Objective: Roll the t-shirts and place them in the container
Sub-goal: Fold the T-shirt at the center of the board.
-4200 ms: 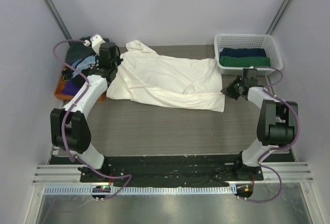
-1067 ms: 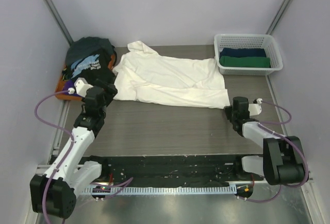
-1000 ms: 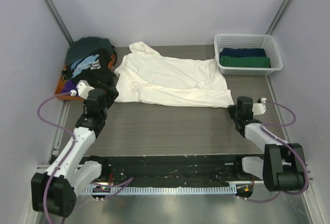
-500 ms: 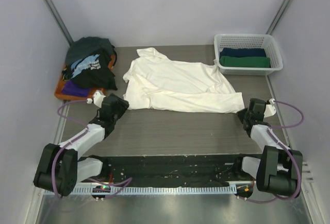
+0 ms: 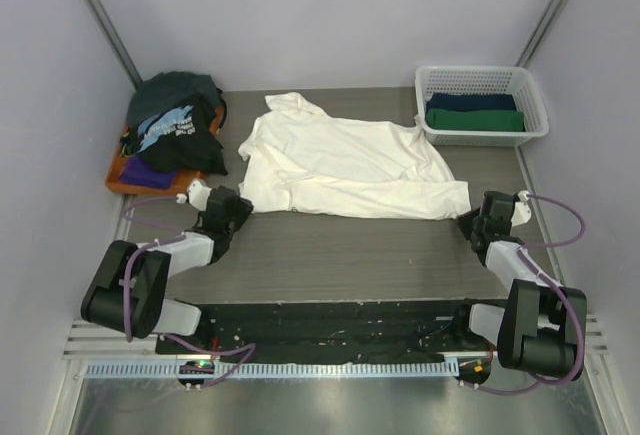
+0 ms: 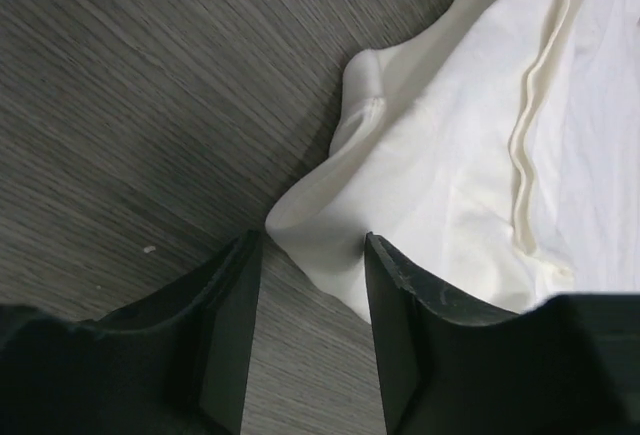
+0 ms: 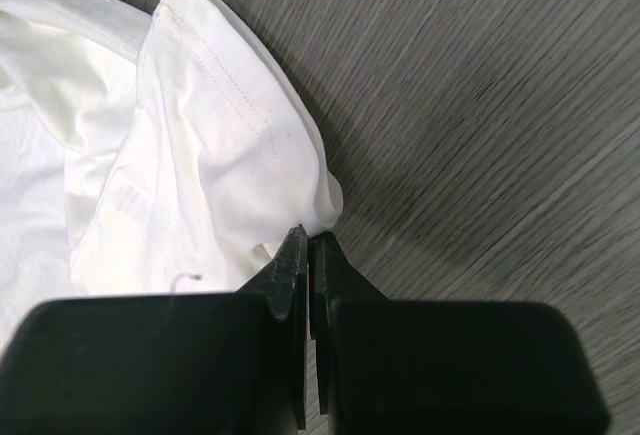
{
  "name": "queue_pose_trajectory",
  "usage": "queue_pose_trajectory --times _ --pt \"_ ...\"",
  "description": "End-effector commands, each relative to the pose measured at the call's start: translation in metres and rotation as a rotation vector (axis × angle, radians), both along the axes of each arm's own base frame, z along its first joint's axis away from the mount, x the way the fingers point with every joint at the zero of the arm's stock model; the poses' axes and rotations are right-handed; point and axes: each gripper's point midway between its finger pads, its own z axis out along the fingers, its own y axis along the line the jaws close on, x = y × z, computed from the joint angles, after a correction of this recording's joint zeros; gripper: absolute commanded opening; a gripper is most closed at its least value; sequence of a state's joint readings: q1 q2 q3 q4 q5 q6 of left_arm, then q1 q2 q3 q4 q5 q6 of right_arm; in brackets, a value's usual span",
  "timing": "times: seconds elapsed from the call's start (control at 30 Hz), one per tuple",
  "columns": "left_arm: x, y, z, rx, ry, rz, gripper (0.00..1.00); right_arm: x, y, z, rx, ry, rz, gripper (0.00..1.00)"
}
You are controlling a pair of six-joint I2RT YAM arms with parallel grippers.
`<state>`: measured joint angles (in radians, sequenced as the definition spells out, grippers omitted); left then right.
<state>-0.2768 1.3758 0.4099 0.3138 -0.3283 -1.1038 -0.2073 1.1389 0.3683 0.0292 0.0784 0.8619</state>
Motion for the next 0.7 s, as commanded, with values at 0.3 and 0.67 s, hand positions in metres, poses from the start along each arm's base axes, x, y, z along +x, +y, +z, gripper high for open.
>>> queue_pose_trajectory --times 0.3,0.67 --pt "0.023 0.048 0.044 0.225 -0.072 0.182 0.0 0.001 -0.004 0.012 -0.043 -0.02 0.022 0.01" --pt "-0.031 0.084 0.046 0.305 -0.015 0.264 0.0 -0.03 -0.003 0.002 -0.06 0.13 0.053 0.01"
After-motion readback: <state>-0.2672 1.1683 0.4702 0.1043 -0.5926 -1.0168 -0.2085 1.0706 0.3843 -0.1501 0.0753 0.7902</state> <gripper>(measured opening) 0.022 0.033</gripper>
